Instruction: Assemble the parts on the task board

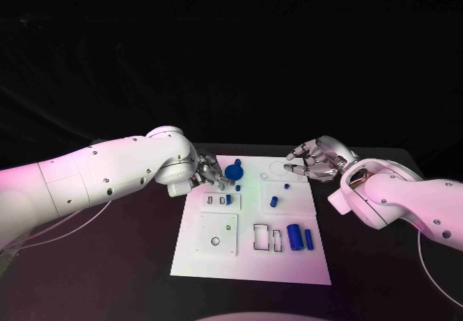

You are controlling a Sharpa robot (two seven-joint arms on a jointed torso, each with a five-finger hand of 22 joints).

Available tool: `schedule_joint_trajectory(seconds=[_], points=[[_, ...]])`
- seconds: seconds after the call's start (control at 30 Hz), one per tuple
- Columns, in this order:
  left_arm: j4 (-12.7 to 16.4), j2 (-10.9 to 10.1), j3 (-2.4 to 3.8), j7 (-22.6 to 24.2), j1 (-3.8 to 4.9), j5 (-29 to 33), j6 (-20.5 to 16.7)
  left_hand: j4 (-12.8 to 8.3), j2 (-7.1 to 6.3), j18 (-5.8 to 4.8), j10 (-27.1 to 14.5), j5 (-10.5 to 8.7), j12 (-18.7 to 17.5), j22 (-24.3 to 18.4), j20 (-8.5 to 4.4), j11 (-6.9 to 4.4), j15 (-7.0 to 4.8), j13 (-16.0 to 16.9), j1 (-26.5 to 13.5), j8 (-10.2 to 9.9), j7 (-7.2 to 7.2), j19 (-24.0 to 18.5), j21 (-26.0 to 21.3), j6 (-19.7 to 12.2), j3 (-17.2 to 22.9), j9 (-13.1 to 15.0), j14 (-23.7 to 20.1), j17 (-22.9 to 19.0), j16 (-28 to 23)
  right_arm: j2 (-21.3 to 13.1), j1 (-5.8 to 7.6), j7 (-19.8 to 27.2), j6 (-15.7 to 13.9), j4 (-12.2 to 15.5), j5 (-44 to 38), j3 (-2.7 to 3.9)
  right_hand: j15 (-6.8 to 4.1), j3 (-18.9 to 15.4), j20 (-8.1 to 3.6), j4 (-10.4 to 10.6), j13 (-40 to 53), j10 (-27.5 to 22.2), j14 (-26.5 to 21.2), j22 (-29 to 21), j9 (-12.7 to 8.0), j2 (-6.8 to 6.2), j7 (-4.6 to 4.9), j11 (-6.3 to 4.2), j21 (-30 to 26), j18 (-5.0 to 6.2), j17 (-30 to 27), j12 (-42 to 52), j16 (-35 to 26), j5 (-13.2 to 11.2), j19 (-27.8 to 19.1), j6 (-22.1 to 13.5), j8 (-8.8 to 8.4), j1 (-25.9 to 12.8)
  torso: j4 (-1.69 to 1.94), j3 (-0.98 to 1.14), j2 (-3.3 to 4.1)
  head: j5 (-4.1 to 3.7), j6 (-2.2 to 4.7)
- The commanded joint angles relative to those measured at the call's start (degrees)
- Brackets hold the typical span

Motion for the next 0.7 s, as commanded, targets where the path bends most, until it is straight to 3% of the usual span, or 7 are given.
schedule_joint_trajectory(seconds=[0.03, 0.43, 0.7], points=[[-0.44, 0.81, -0.03, -3.49, 0.30, -0.85, 4.30, 0.09, 0.15, -0.40, -0.01, -0.35, 0.38, 2.92, 0.19, 0.18, -0.21, 0.17, -0.62, 0.38, 0.10, 0.54, 0.37, -0.28, -0.38, 0.14, 5.55, 13.70, 0.29, 0.16, 0.01, -0.51, 1.26, -0.17, -0.19, 0.00, -0.40, 0.28, -0.33, 0.02, 3.19, 0.01, 6.01, 4.13, 0.05, -0.63, -0.09, -0.34, -0.21, 0.42, 14.82, -0.28, 0.14, 0.20, -0.10, -0.07, 0.19, -0.14, 0.03, -0.04, 0.06, 0.03, -0.22], [-2.17, 2.99, -0.30, -4.81, 0.51, -1.14, 8.52, 0.03, 0.35, -0.25, -2.82, -0.81, -2.56, 2.41, 0.40, 0.48, 0.03, -3.42, -1.66, 0.30, 0.43, -0.02, 0.05, -1.83, -1.08, 0.22, 5.45, 13.36, 0.03, 0.30, 0.00, -0.05, -0.08, -0.39, -0.59, -0.01, -0.42, 0.42, -0.36, 0.12, 2.78, -0.30, 5.92, 3.81, 0.22, -0.83, -0.10, -0.35, -0.69, 0.53, 14.43, -0.61, 0.02, 0.57, -0.34, -0.18, 0.29, -0.15, 0.02, -0.13, 0.17, 0.08, -0.62], [-2.84, 3.91, -0.59, -5.02, 0.48, -2.42, 9.16, 0.04, 0.61, -0.25, -2.92, -0.78, -2.58, 2.43, 0.44, 0.52, 0.08, -3.45, -1.65, 0.29, 0.48, -0.04, 0.06, -1.98, -1.00, 0.21, 5.46, 13.40, 0.06, 0.33, 0.00, -0.03, -0.38, -0.40, -0.66, -0.01, -0.42, 0.45, -0.37, 0.17, 2.56, -0.48, 5.87, 3.64, 0.28, -0.92, -0.10, -0.35, -0.95, 0.59, 14.24, -0.80, -0.04, 0.62, -0.47, -0.24, 0.32, -0.17, 0.00, -0.12, 0.17, 0.09, -0.99]])
